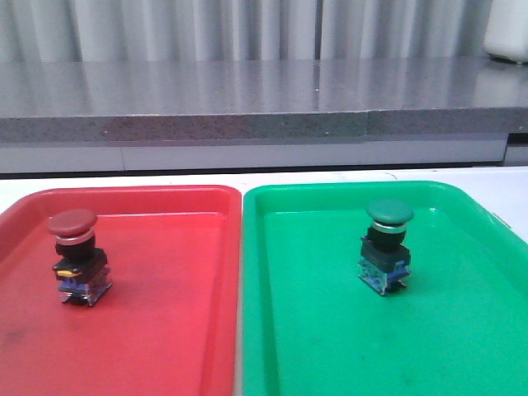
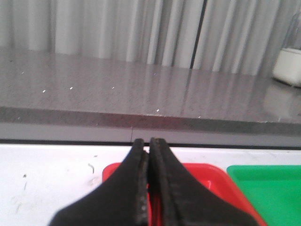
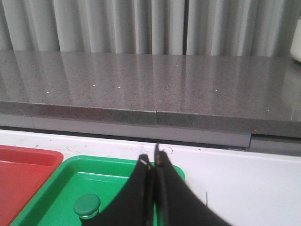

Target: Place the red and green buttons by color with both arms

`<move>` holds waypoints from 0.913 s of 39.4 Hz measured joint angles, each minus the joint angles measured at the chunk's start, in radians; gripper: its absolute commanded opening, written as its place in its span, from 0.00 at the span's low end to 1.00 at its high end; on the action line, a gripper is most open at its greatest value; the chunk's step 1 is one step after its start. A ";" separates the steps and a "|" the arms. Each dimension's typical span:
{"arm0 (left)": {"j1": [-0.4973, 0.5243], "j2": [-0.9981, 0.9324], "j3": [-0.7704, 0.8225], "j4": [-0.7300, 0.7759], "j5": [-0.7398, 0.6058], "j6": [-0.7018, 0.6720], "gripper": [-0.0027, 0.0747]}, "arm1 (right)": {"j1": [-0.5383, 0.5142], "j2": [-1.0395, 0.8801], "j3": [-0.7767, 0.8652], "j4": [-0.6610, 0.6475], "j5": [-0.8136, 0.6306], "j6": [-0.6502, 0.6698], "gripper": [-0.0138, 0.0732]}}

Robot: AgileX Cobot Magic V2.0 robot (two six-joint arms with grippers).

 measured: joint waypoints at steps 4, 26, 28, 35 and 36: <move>0.052 0.000 0.073 -0.006 -0.005 0.000 0.01 | 0.000 0.000 0.000 0.000 0.000 0.000 0.02; 0.183 0.000 0.230 -0.031 -0.188 0.000 0.01 | 0.000 0.000 0.002 0.000 0.000 0.000 0.02; 0.183 0.000 0.230 -0.031 -0.188 0.000 0.01 | 0.000 0.000 0.002 0.000 0.000 0.000 0.02; 0.183 0.000 0.230 -0.031 -0.190 0.000 0.01 | 0.000 0.000 0.002 0.000 0.000 0.000 0.02; 0.183 0.000 0.230 -0.031 -0.190 0.000 0.01 | 0.000 0.000 0.002 0.000 0.000 0.000 0.02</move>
